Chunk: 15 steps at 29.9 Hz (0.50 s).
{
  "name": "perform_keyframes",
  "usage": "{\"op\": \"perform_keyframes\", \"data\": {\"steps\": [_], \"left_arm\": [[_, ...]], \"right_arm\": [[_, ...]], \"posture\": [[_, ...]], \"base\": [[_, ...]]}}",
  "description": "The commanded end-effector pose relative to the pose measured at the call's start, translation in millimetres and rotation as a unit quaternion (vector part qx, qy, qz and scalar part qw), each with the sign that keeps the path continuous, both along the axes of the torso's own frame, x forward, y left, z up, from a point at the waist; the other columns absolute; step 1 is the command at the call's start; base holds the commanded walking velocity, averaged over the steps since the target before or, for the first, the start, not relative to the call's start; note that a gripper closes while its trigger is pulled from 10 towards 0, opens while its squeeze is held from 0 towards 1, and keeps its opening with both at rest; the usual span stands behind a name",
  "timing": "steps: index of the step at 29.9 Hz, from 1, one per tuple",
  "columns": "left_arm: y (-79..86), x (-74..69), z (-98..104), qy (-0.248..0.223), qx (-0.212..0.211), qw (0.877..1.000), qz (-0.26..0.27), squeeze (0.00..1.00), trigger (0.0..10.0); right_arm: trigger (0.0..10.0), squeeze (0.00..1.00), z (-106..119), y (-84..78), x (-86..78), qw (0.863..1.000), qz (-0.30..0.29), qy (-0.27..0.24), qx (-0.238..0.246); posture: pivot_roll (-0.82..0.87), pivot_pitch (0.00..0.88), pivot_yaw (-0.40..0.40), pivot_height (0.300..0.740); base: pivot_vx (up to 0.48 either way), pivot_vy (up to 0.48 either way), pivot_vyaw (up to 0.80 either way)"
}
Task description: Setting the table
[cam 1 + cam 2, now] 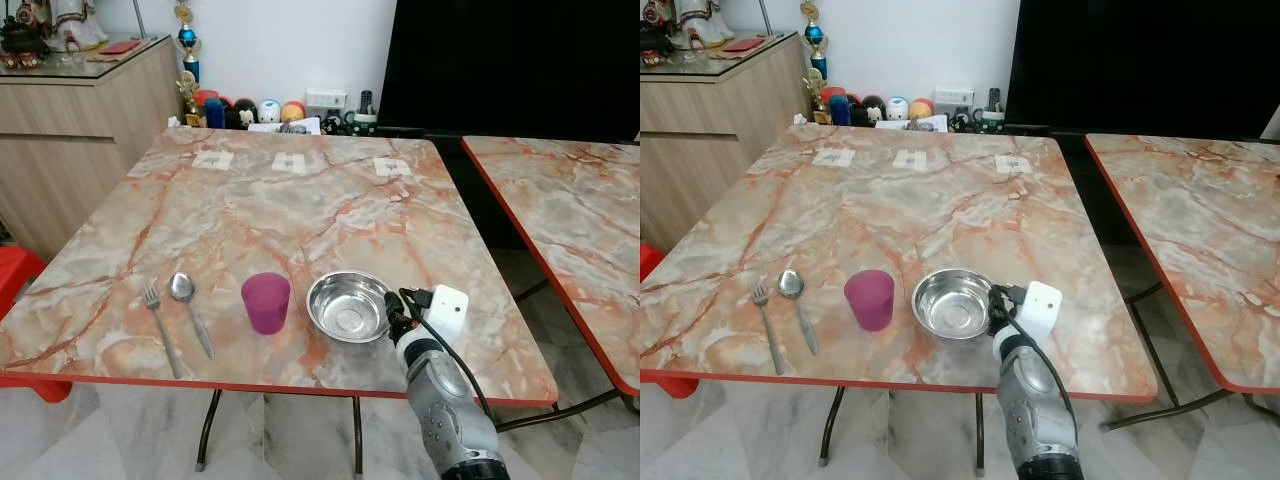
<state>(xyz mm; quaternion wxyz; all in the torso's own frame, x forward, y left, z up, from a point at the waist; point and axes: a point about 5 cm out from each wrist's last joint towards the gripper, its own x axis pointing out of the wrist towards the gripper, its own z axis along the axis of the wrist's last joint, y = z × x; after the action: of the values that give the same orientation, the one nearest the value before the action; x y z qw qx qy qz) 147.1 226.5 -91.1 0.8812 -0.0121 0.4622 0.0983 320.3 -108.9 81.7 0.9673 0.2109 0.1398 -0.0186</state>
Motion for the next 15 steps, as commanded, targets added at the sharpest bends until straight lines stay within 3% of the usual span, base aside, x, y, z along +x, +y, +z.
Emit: {"op": "perform_keyframes", "data": {"steps": [1,15], "left_arm": [[-1.0,-4.8,-2,0.013,0.0,1.0,-0.002,0.0,10.0],[-0.4,-5.2,-2,0.017,0.002,1.0,-0.008,0.0,10.0]], "right_arm": [[10.0,0.0,5,-0.2,2.3,1.0,0.0,0.001,0.006],[10.0,0.0,-2,11.0,1.1,0.999,0.039,0.028,0.009]], "posture": [[0.03,0.0,-0.042,0.74],[0.03,0.0,-0.041,0.74]], "base": [[0.0,0.0,0.0],[0.0,0.0,0.0]]}}
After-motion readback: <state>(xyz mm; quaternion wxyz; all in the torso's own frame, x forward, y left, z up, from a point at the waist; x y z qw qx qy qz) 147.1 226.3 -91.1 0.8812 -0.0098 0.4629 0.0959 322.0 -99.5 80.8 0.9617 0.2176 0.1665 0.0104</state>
